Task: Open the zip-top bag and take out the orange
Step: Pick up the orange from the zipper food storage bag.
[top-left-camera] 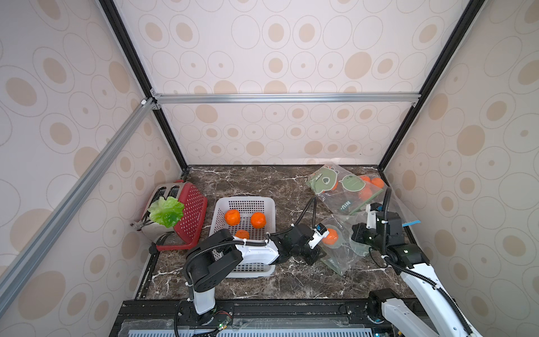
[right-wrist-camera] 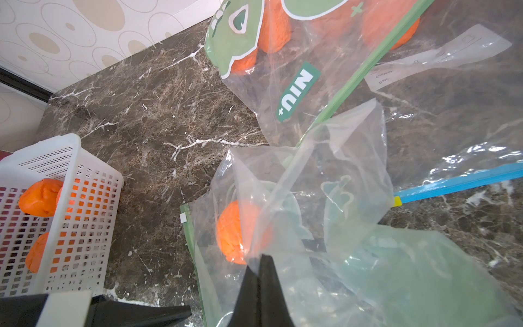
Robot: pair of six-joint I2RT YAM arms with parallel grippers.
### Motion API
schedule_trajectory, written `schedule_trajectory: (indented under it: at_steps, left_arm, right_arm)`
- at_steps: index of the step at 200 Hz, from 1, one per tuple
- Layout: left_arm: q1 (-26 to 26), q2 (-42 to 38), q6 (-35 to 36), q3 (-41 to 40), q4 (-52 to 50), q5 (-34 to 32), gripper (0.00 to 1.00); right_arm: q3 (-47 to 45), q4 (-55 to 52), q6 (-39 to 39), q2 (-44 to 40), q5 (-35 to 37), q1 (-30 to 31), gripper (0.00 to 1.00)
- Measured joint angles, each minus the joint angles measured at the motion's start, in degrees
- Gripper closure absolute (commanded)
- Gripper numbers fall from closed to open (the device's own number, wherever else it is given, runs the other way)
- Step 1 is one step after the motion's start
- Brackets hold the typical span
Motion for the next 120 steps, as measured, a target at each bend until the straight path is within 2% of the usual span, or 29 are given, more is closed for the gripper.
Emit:
schedule_trajectory:
  at_steps: [76,107,120]
  left_arm:
    - [0.0,5.73,0.0,0.87,0.59,0.83,0.75]
    - [0.0,8.07,-0.04,1.4,1.6,0.61,0.7]
    - [-0.02,9.11,0.0,2.23,2.58,0.37,0.6]
  right_arm:
    - [0.0,0.02,0.0,0.0,-0.02,0.0,1.0]
    - [0.0,0.0,0.0,0.0,-0.04,0.0,1.0]
    - [0.0,0.0,0.0,0.0,-0.02,0.0,1.0]
